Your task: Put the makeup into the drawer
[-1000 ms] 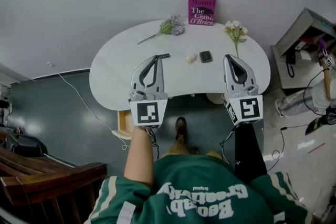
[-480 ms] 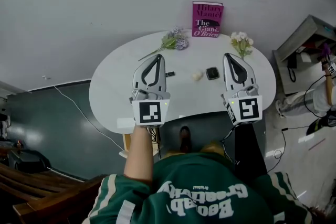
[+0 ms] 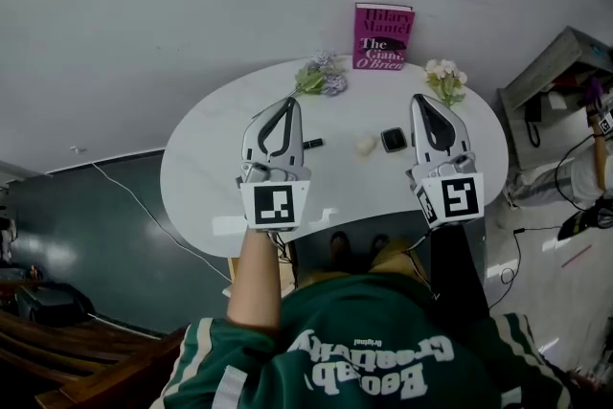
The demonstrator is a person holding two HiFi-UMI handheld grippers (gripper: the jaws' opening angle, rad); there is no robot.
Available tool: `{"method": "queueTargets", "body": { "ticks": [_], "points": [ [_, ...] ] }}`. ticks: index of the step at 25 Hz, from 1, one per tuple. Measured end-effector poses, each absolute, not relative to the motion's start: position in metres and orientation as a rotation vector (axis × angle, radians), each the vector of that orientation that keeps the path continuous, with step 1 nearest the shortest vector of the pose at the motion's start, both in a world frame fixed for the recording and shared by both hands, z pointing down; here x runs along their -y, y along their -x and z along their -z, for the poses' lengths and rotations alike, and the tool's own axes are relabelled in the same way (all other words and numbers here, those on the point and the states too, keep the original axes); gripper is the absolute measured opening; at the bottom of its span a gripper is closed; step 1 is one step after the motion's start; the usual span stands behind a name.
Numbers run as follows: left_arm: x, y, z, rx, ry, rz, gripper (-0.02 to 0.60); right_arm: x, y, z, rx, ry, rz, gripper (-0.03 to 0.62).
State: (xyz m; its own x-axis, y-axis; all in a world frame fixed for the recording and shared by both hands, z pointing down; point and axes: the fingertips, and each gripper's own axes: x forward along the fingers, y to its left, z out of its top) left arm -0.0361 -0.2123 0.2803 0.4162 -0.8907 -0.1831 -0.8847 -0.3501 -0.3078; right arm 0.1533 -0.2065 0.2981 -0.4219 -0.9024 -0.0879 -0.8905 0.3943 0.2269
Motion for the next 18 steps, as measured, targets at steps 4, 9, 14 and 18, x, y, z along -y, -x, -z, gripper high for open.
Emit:
{"method": "queueTargets", "body": {
  "ticks": [4,9,14,18],
  "points": [
    [0.221,0.037,-0.285,-1.524,2.325,0.037,0.015,0.217,-0.153,-0.297,2.589,-1.658,0.365,0.009],
    [0.228,0.029,-0.289,-1.483,2.301,0.129,0.015,0.226,-0.152,-0.298,2.593,-1.642,0.363,0.009],
    [0.244,0.014,-0.346,-1.342,2.403,0.397,0.017,0.234,-0.154,-0.305,2.579,-1.622,0.355,0.009],
    [0.258,0.01,-0.422,-1.124,2.573,0.689,0.019,0.237,-0.157,-0.311,2.571,-1.598,0.345,0.009]
  ]
}}
